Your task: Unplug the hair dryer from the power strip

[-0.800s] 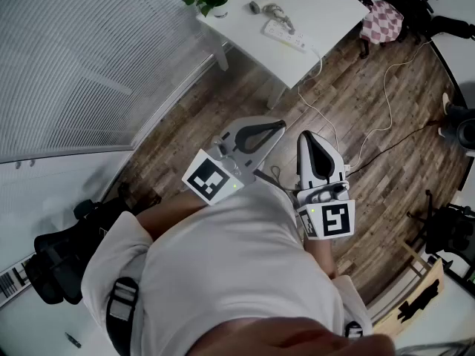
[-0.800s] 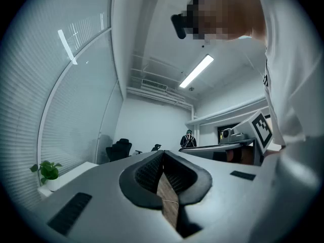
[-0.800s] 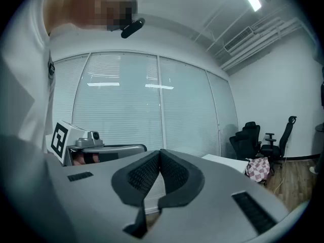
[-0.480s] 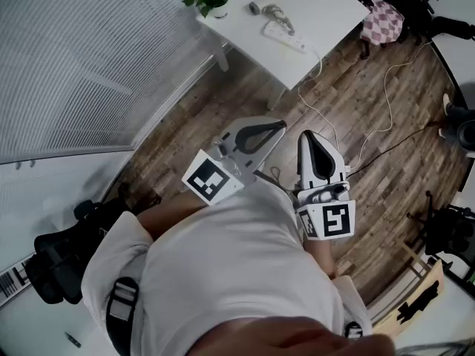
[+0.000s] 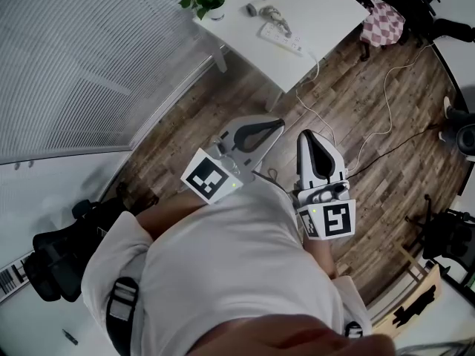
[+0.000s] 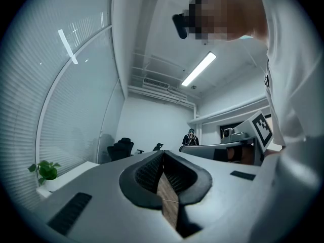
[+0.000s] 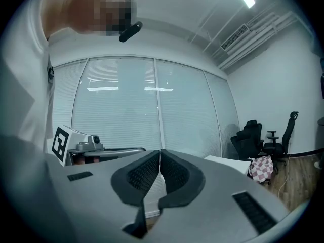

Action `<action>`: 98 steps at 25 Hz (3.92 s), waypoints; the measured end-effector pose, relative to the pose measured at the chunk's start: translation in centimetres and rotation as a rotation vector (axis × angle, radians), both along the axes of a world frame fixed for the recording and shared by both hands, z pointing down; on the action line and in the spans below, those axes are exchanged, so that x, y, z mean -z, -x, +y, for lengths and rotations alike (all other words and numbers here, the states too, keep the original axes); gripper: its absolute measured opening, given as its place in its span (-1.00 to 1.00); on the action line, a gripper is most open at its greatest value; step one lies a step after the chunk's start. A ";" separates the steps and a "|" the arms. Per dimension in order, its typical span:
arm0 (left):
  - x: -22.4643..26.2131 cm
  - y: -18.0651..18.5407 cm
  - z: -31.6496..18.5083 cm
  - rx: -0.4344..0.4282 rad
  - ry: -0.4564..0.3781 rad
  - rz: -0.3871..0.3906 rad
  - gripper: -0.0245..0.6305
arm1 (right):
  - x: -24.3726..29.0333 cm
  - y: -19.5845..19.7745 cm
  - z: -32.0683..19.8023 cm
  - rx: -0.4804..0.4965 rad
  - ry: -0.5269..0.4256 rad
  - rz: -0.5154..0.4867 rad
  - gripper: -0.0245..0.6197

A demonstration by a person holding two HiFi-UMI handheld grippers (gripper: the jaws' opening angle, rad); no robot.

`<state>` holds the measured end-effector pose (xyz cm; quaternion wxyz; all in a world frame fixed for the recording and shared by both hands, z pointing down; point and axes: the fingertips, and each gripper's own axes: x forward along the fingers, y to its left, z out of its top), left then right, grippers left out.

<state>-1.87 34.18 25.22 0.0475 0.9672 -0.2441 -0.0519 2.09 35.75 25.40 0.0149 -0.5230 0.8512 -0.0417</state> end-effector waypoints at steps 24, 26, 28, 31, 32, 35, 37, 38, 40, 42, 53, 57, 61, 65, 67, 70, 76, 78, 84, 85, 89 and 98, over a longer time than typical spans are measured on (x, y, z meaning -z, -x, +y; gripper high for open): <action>-1.5 -1.9 -4.8 0.014 0.045 -0.017 -0.84 | -1.1 -2.1 -5.1 0.015 0.035 -0.018 -0.82; -1.4 -1.8 -5.9 0.013 0.044 -0.015 -0.84 | -1.0 -2.0 -6.2 0.015 0.034 -0.011 -0.82; -1.4 -1.6 -7.2 0.012 0.042 -0.014 -0.84 | -1.0 -1.9 -7.5 0.011 0.032 -0.006 -0.82; -1.5 -1.5 -9.3 0.006 0.039 -0.013 -0.84 | -0.9 -2.0 -9.6 0.003 0.033 -0.007 -0.82; -1.5 -1.6 -10.0 0.004 0.039 -0.012 -0.84 | -0.9 -2.0 -10.3 0.001 0.033 -0.006 -0.82; -1.3 -1.5 -12.6 -0.001 0.037 -0.003 -0.84 | -0.9 -1.9 -12.9 -0.003 0.035 0.002 -0.82; -1.3 -1.5 -14.3 -0.004 0.036 0.002 -0.84 | -0.9 -1.9 -14.6 -0.009 0.035 0.005 -0.82; -1.3 -1.4 -15.2 -0.006 0.035 0.004 -0.84 | -0.8 -1.9 -15.5 -0.012 0.034 0.006 -0.82; -1.3 -1.2 -17.0 -0.010 0.033 0.005 -0.84 | -0.8 -1.7 -17.3 -0.017 0.032 0.012 -0.82; -1.3 -1.0 -18.9 -0.015 0.036 0.006 -0.84 | -0.8 -1.4 -19.3 -0.022 0.033 0.021 -0.82; -0.9 -0.2 -29.0 -0.072 0.038 0.011 -0.84 | -0.4 0.0 -29.3 -0.065 0.044 0.031 -0.82; -1.3 0.3 -31.3 -0.085 0.047 0.009 -0.84 | -0.7 0.8 -31.7 -0.073 0.050 0.025 -0.82; -2.2 0.8 -33.3 -0.099 0.073 -0.002 -0.84 | -1.5 1.4 -33.7 -0.083 0.073 0.024 -0.82; -2.8 1.1 -34.6 -0.106 0.084 -0.009 -0.84 | -2.3 1.4 -34.8 -0.096 0.092 0.022 -0.82; -2.9 1.0 -35.0 -0.107 0.090 -0.011 -0.84 | -2.5 1.2 -35.0 -0.104 0.099 0.022 -0.82; -2.8 0.7 -35.2 -0.111 0.091 -0.006 -0.83 | -2.6 0.8 -35.4 -0.112 0.103 0.017 -0.82; -2.7 -0.4 -35.5 -0.106 0.093 -0.012 -0.84 | -2.6 -0.4 -36.0 -0.108 0.100 0.014 -0.82; -2.5 -0.8 -35.8 -0.097 0.089 -0.008 -0.84 | -2.5 -0.8 -36.3 -0.100 0.097 0.016 -0.82; -2.7 -2.5 -36.8 -0.068 0.087 -0.015 -0.84 | -2.5 -2.8 -37.2 -0.076 0.090 0.023 -0.82; -2.7 -3.0 -36.9 -0.065 0.084 -0.017 -0.84 | -2.4 -3.3 -37.3 -0.073 0.089 0.023 -0.82; -2.3 -5.0 -37.4 -0.049 0.076 -0.025 -0.84 | -2.2 -5.5 -37.7 -0.059 0.085 0.022 -0.82; -2.7 -8.9 -38.0 -0.002 0.077 -0.048 -0.84 | -2.4 -9.3 -38.5 -0.008 0.082 0.022 -0.82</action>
